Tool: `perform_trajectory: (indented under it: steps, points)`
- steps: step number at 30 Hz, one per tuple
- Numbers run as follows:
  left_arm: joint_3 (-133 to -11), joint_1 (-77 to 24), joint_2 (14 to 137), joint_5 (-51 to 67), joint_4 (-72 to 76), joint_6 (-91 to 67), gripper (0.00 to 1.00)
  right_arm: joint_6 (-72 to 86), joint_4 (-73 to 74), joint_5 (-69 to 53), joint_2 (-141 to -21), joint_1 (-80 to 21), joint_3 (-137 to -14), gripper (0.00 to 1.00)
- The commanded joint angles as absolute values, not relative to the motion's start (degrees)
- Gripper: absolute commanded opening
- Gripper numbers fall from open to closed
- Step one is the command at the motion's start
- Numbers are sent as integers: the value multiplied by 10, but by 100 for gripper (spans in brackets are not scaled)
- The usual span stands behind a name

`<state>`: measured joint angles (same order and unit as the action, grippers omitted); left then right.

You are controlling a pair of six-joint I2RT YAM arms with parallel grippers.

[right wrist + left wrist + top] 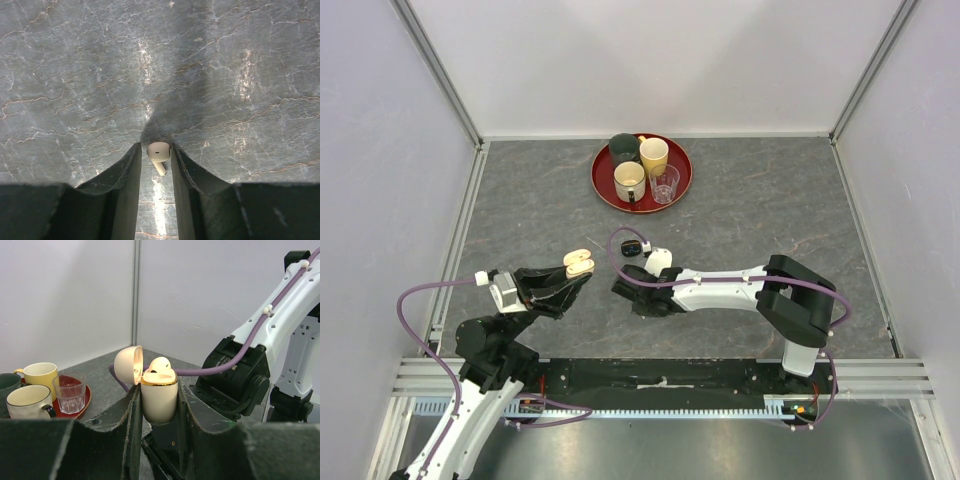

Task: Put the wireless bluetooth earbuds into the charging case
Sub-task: Pick up the earbud from the center of the board.

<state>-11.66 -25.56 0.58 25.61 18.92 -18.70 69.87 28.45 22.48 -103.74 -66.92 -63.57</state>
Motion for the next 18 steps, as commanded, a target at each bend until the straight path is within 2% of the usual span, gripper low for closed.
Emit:
perform_trajectory:
  steps: [1,11,18]
  points:
    - [-120,-253,-14,251,195,-179,2,703,298,220,-1043,-668,-642,35]
    - [-117,-253,-11,249,198,-180,2,698,309,216,-1045,-668,-645,36]
    - [-116,-253,-12,250,198,-178,2,689,310,211,-1059,-667,-657,33]
